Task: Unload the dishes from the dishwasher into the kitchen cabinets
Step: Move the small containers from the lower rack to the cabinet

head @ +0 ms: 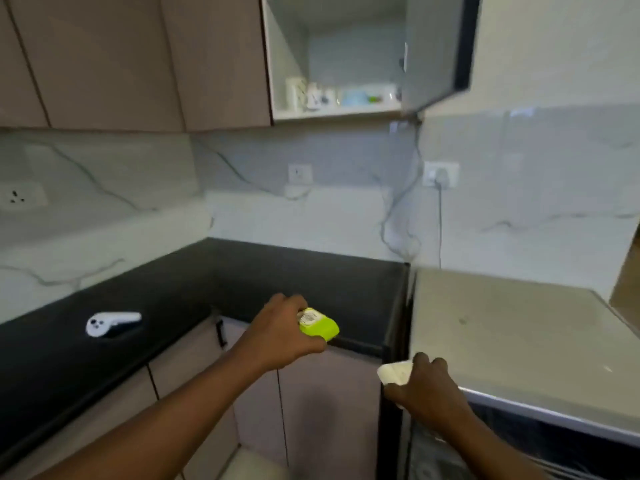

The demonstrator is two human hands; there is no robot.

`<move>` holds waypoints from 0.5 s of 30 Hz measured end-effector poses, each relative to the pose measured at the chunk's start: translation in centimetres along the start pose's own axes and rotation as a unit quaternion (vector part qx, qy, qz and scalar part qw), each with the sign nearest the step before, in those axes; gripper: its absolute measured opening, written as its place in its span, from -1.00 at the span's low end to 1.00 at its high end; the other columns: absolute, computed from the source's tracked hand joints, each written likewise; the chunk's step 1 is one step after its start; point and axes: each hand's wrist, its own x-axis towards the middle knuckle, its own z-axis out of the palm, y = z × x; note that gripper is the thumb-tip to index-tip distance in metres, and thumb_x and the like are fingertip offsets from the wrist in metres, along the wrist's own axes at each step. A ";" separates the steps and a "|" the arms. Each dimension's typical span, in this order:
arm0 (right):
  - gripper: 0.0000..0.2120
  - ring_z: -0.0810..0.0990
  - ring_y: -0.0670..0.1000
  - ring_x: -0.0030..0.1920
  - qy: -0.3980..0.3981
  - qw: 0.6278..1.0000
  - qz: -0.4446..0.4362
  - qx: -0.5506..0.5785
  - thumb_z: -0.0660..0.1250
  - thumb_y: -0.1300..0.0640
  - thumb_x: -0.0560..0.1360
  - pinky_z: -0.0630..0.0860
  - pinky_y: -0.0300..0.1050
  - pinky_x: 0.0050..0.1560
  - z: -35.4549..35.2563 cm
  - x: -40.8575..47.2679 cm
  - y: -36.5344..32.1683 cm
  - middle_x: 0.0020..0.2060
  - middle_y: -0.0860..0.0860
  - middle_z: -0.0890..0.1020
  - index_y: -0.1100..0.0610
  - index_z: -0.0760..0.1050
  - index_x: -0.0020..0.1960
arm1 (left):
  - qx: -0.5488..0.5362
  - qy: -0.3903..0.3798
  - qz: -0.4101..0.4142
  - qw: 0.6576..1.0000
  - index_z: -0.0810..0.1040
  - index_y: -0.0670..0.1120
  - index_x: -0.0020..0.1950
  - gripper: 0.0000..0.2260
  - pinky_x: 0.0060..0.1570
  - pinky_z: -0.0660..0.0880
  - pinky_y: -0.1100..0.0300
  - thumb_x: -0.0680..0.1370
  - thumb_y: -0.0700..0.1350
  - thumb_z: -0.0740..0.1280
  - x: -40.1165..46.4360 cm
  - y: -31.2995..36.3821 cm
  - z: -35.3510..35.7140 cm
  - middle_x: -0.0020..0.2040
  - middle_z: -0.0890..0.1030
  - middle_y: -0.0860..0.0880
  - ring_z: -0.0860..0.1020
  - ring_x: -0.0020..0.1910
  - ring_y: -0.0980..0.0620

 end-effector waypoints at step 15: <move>-0.46 0.53 0.05 -0.02 0.196 0.962 -0.155 0.111 0.47 0.00 0.34 0.46 -0.23 -0.28 -15.7 2.2 -25.3 0.07 0.06 0.49 0.06 0.31 0.22 | -0.101 0.105 0.105 0.984 0.51 0.03 0.10 -0.55 -0.19 0.48 0.19 0.30 0.14 0.52 11.8 -3.8 -24.4 0.00 0.58 0.05 0.56 -0.11 0.07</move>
